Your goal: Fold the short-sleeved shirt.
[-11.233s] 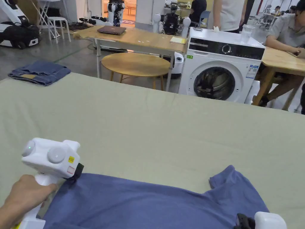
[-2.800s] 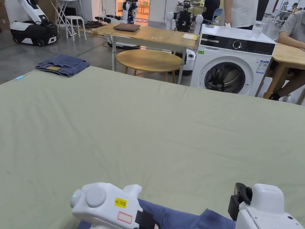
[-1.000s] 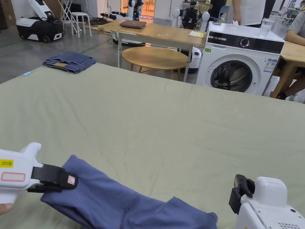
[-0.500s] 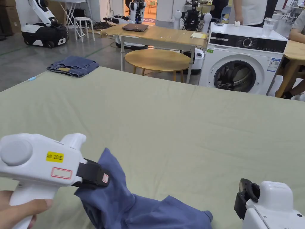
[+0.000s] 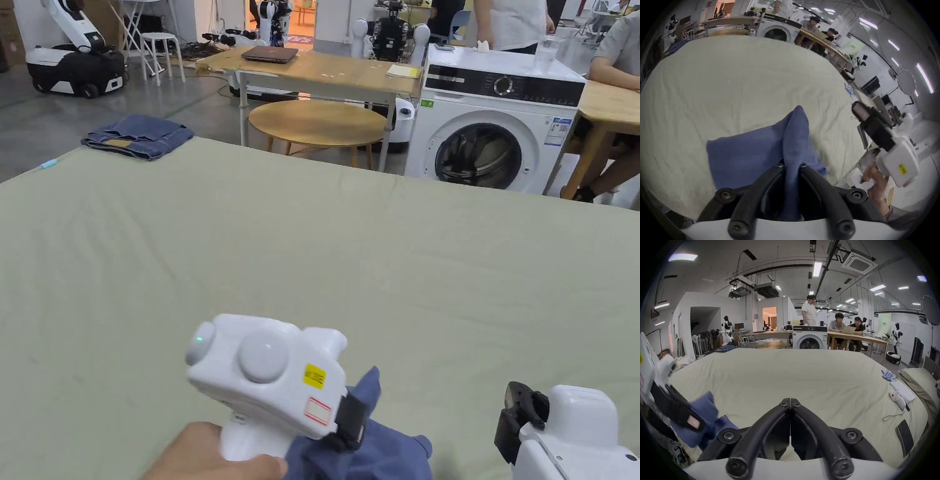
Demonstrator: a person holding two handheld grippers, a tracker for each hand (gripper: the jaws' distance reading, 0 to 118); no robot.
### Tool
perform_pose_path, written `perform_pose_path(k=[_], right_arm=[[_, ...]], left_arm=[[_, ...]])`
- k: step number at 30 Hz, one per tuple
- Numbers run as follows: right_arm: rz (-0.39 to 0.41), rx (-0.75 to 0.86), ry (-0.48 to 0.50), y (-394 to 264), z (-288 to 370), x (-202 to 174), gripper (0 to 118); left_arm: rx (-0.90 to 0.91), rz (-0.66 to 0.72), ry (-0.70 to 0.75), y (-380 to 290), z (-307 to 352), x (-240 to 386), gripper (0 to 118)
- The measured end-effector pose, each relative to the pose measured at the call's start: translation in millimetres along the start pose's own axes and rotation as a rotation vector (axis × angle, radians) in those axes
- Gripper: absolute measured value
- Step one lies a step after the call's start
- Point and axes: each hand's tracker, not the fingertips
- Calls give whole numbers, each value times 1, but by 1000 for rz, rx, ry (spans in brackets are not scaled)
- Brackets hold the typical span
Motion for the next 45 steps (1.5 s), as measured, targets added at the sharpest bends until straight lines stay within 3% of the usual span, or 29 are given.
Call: perform_pose_path(k=[9,11,12,13,17,20,23,25,30,35,45], right_arm=[[-5,-21,-12,-4,-1,5,0],[-4,-24,-13,-5,-1,6,0],[-4,-25,-12,-5,-1,6,0],[-4,-26,-12,-5,-1,6,0],[-2,-24,-14,-5,2,8,0],[-9,-23,-15,-5,3,10,0],[-24,-17,-16,-5,3,11,0],[-32,-10,-15,-5,3,12,0],[-37,-4,-7,-5,2,10,0],[-31,3,-3,-5,2,9,0],[-26,35,-4,3,-3,2,0]], left_arm=[[-65,16,39,-12,-60,16,5],[-71,61,-14,-13,-60,11,21],[-66,88,-71,-14,-57,8,40],[-56,97,-117,-15,-53,7,49],[5,40,-152,-14,-17,11,51],[69,92,-298,-11,0,-1,49],[65,117,-281,-8,-15,-17,3],[56,159,-274,-10,-36,-29,2],[-74,333,-478,-27,-97,-43,0],[-73,281,-401,-42,-119,-34,0],[1,121,-286,-32,-86,-14,0]])
